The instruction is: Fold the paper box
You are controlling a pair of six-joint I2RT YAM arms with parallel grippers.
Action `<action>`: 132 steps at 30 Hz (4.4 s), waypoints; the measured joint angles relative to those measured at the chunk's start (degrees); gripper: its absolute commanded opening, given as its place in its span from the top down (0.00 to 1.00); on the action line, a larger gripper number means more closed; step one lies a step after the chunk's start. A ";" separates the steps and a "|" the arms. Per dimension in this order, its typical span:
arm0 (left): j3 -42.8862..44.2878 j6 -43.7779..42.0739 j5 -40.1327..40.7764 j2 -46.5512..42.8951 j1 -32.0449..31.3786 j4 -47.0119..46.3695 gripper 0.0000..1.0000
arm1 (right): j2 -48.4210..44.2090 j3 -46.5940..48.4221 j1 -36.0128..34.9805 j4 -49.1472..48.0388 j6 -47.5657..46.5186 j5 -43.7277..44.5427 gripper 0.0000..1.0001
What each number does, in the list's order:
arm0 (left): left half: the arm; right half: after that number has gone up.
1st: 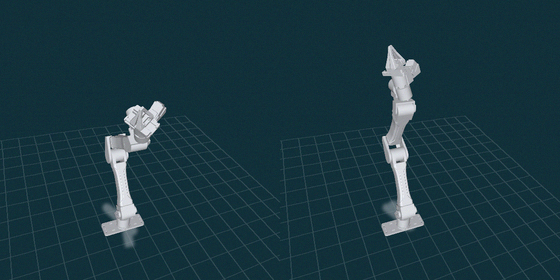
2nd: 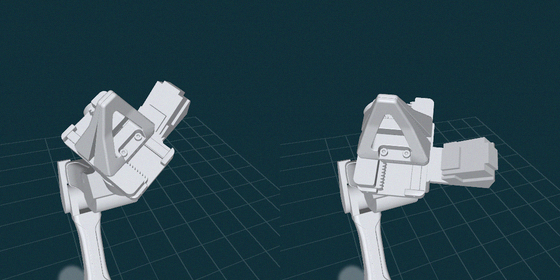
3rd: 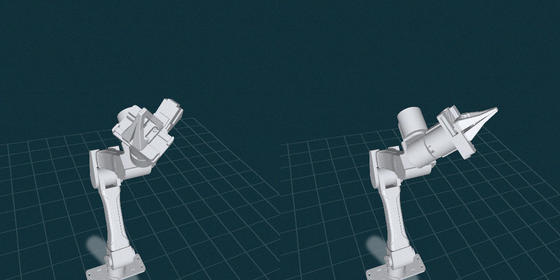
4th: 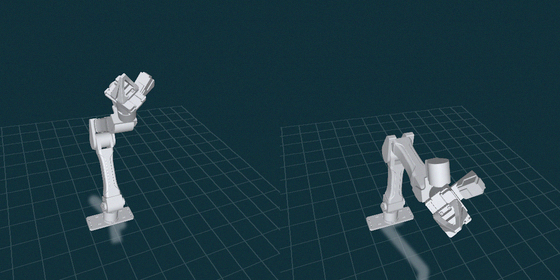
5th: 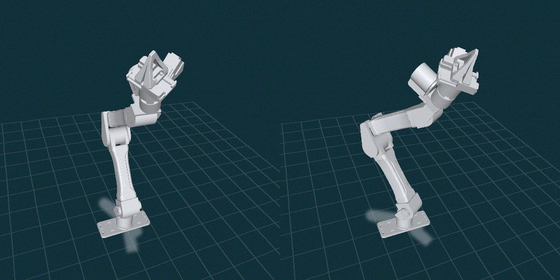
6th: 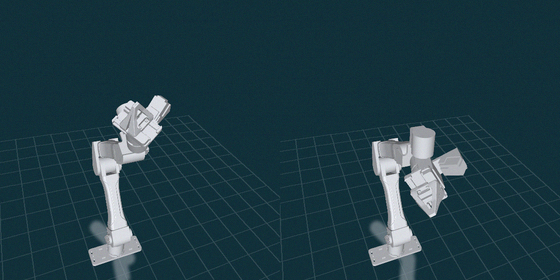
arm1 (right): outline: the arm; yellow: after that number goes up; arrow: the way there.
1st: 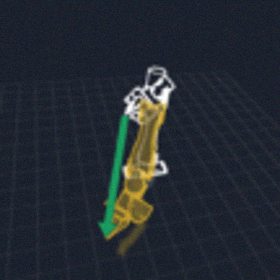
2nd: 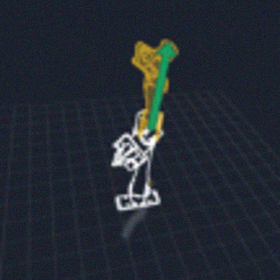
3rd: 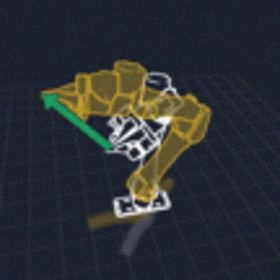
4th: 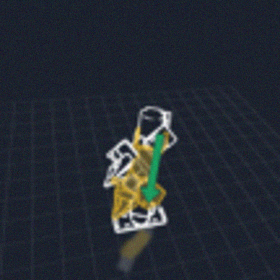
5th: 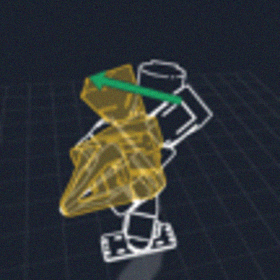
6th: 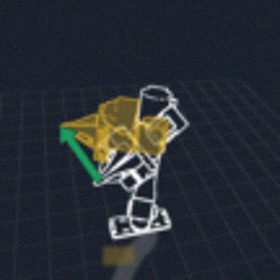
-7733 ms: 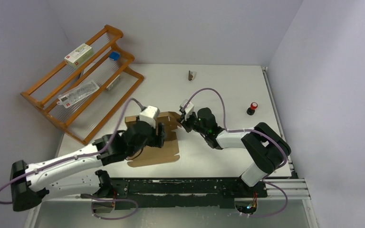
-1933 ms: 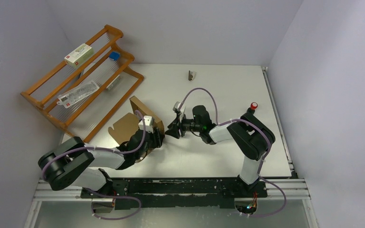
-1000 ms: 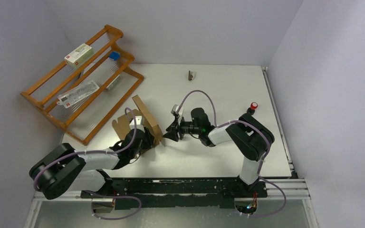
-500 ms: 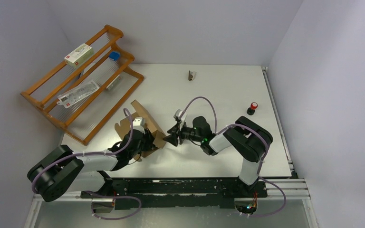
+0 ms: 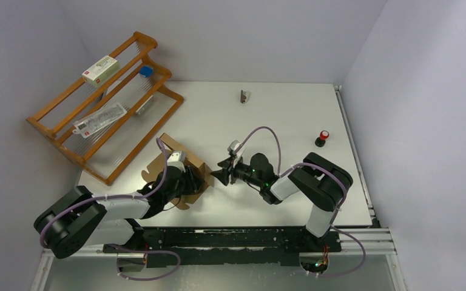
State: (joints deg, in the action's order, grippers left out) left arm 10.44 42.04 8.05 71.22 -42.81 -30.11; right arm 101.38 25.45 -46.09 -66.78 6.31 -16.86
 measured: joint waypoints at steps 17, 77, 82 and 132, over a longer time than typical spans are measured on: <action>0.33 0.46 -0.28 0.26 -0.04 0.44 0.63 | -0.26 -1.73 -0.07 -5.25 5.07 -7.13 0.43; 5.70 10.25 20.65 -18.03 -3.43 44.24 0.62 | 1.36 0.68 -5.68 0.07 0.76 -1.40 0.42; 5.70 9.62 18.01 -16.74 -3.41 41.07 0.62 | 1.44 0.96 -6.67 -0.02 1.01 -1.33 0.42; 8.79 12.33 15.89 -17.97 -2.78 50.71 0.45 | 5.14 5.29 -8.41 -0.70 -0.11 1.44 0.38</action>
State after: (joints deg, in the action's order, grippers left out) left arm 19.22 54.37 23.94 53.25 -45.58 20.60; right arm 106.52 30.74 -54.50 -67.48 6.20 -15.42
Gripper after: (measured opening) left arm 0.584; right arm 0.612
